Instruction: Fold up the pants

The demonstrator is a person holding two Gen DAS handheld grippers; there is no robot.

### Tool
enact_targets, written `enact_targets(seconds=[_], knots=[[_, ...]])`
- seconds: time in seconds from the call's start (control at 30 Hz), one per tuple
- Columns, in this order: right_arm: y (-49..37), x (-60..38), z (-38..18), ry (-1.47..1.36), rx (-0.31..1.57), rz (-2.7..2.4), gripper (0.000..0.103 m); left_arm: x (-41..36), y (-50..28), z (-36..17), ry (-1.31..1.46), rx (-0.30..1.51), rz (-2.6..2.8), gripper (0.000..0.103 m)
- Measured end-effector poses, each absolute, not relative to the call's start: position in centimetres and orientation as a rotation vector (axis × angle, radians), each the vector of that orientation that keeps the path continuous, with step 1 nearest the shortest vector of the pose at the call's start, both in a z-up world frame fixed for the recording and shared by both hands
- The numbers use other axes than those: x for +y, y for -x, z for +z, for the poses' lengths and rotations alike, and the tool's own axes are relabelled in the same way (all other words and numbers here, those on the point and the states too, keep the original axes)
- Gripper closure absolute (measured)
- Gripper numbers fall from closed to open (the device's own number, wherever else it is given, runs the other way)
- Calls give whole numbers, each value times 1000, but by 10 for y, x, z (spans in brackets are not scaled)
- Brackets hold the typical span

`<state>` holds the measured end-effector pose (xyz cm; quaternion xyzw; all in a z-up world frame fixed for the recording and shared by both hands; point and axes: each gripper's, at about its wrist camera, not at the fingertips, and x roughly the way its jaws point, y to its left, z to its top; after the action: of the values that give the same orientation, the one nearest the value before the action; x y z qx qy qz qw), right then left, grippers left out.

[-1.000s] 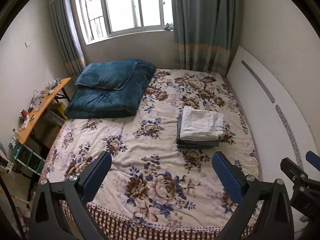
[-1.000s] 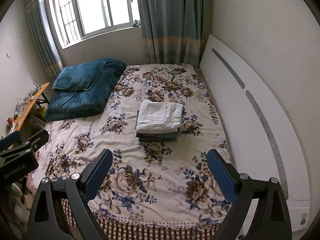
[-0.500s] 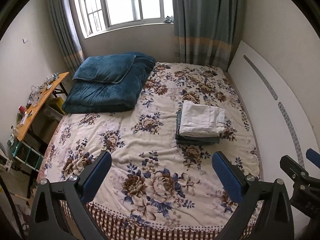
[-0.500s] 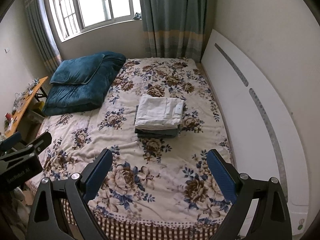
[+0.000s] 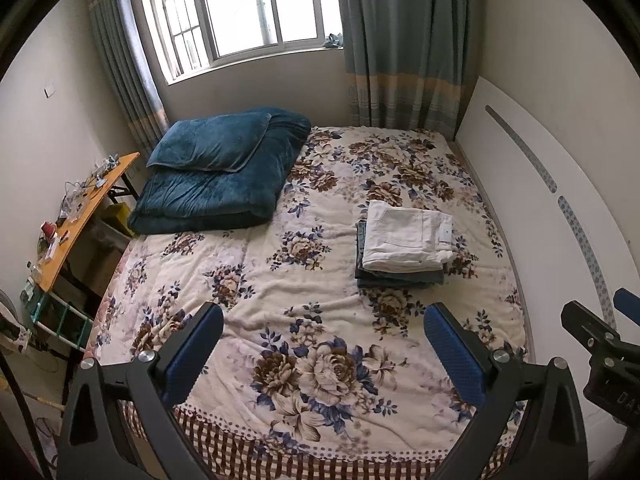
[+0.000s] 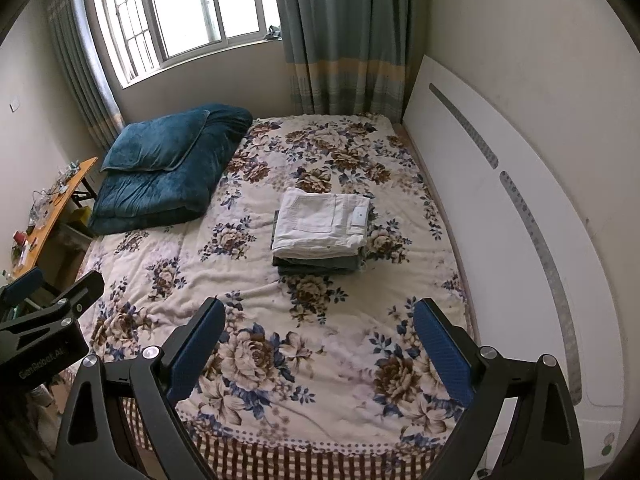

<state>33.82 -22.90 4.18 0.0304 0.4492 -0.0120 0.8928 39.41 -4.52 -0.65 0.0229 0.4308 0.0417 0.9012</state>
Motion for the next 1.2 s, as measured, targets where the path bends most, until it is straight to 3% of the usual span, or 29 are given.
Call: enact_targets(seconds=[1.2], knots=[[-320,-226,41,-91,925,-20,6,-49,-393,0,-72,878,55,0]])
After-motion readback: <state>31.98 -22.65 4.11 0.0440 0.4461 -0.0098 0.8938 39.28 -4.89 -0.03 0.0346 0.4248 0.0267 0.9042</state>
